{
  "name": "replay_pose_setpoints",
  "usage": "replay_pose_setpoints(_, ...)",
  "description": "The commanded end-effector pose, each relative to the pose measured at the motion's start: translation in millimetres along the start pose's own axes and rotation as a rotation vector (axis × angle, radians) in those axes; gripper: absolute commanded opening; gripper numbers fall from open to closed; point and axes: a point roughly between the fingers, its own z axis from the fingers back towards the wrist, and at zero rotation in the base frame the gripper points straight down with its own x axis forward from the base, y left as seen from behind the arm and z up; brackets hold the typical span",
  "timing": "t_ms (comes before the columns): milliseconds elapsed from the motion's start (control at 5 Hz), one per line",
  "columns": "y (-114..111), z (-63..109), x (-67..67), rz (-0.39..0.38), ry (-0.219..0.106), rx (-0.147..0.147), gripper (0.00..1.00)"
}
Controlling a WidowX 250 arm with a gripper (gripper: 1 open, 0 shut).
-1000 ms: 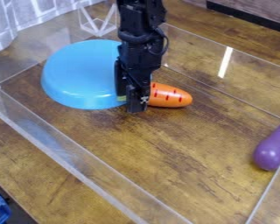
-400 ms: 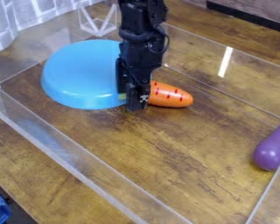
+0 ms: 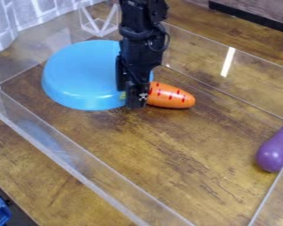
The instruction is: Move the carrot to the left side
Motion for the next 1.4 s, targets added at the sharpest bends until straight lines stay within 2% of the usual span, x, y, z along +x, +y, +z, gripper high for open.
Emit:
replay_pose_setpoints(0,22,33.3,0.0,0.029,-0.069,0.074,0.00)
replay_pose_setpoints(600,26,33.3,0.9,0.014,-0.059,0.085,0.00)
replay_pose_setpoints(800,27,28.4,4.8,0.005,-0.060,0.089,1.00)
replay_pose_setpoints(1200,30,18.8,12.2,-0.017,-0.060,0.098,1.00)
